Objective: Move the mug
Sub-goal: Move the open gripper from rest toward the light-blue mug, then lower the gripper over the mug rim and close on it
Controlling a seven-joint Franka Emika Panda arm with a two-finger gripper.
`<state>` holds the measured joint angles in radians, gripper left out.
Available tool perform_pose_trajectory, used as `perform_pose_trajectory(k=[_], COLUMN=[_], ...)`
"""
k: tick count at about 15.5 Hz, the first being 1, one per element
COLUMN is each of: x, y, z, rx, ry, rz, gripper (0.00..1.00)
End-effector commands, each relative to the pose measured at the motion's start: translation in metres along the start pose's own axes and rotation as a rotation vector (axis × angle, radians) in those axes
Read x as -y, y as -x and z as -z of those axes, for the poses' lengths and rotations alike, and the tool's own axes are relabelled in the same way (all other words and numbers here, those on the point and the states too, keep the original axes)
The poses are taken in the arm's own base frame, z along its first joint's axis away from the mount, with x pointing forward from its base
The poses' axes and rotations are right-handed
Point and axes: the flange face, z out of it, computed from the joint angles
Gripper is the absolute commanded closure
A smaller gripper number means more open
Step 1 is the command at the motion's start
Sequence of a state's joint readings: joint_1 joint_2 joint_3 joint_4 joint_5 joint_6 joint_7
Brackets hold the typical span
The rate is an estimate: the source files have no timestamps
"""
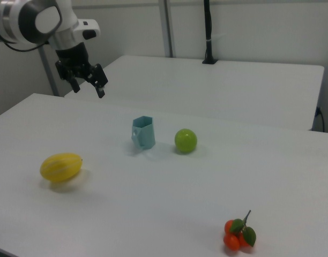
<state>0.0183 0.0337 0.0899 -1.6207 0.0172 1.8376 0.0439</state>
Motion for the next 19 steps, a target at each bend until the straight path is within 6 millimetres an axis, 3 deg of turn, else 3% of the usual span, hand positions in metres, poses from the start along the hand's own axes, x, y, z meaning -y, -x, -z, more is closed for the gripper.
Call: perform_pose_trajectory(k=[1, 4, 9, 16, 19], x=[-0.002, -0.003, -0.011, -0.015, -0.016], y=[-0.022, -0.037, -0.058, -0.076, -0.078], z=[-0.022, -0.051, -0.129, -0.188, -0.213], rx=[-0.036, -0.062, -0.046, -0.059, -0.055], ry=[-0.003, -0.007, -0.002, 0.028, 0.027], rz=[0.001, 0.0, -0.081, -0.069, -0.068], gripper=[0.0, 0.0, 0.0, 0.0, 0.07])
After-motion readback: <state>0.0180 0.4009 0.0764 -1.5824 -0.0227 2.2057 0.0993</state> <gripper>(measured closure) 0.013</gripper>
